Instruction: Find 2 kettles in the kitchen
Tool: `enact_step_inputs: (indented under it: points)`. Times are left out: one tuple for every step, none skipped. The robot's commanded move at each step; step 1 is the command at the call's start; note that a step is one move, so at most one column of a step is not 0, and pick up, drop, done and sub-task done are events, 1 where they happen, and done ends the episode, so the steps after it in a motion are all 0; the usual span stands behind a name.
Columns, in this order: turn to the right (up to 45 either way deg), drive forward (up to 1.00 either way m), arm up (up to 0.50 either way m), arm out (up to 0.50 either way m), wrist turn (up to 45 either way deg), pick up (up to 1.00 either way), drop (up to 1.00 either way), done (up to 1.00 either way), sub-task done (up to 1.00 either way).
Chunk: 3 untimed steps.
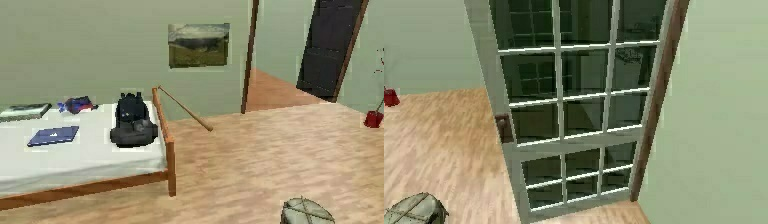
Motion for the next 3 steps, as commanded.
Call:
enact_step_inputs:
  points:
    - [6.0,0.0,0.0,0.0,0.0,0.0,0.0,0.0,0.0]
    - [0.0,1.0,0.0,0.0,0.0,0.0,0.0,0.0,0.0]
    - [21.0,0.0,0.0,0.0,0.0,0.0,0.0,0.0,0.0]
